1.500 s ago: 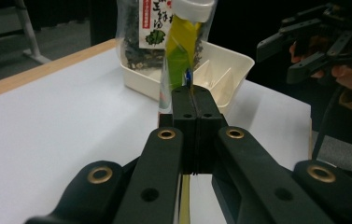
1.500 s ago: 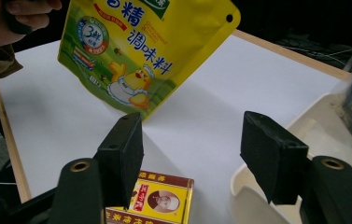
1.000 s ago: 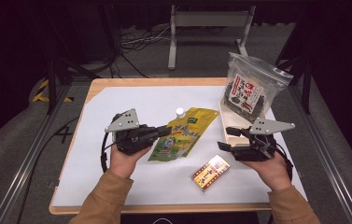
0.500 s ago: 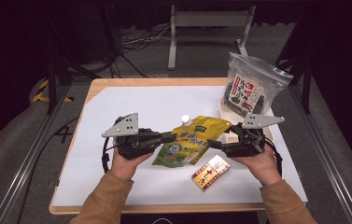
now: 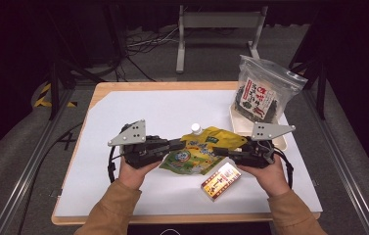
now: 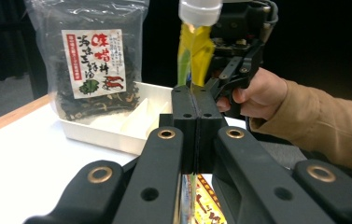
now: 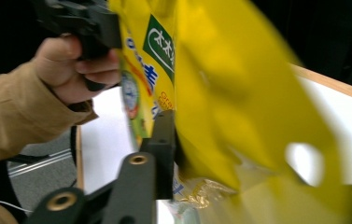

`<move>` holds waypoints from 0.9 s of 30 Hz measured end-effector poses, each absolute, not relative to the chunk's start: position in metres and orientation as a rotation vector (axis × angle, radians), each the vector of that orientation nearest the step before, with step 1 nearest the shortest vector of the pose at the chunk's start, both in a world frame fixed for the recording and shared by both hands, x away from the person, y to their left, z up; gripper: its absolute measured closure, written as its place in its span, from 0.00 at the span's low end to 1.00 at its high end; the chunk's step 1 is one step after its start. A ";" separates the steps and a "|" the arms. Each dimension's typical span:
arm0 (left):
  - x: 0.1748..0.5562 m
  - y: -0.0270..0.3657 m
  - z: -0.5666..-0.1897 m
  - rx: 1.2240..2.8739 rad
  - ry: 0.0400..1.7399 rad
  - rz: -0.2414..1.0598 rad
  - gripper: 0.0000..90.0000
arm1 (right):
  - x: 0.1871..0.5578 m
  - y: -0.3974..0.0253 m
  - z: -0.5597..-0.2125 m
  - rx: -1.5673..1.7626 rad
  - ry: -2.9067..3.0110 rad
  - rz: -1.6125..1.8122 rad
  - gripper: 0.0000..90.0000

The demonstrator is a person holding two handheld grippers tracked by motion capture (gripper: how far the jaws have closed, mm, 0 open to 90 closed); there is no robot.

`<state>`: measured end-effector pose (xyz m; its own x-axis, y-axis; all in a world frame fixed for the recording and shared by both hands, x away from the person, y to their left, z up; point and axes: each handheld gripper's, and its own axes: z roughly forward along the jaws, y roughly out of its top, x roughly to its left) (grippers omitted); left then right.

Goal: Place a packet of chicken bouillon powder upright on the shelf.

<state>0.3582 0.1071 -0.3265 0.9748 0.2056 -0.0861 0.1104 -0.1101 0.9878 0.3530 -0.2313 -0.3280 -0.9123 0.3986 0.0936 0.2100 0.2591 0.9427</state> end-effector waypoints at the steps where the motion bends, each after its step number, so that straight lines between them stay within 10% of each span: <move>1: 0.359 0.108 -0.327 1.682 0.242 0.083 1.00 | 0.352 -0.231 -0.327 0.560 2.358 1.732 0.86; 14: 0.361 0.110 -0.329 1.663 0.259 0.083 0.99 | 0.343 -0.229 -0.312 0.514 2.375 1.685 0.95; 27: 0.359 0.111 -0.330 1.702 0.294 0.162 0.75 | 0.337 -0.237 -0.287 0.512 2.377 1.564 0.96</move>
<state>0.3587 0.1106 -0.3301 0.9565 0.2854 -0.0609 0.1016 -0.1300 0.9863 0.3366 -0.2372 -0.2868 -0.9071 0.4206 -0.0154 0.1522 0.3620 0.9197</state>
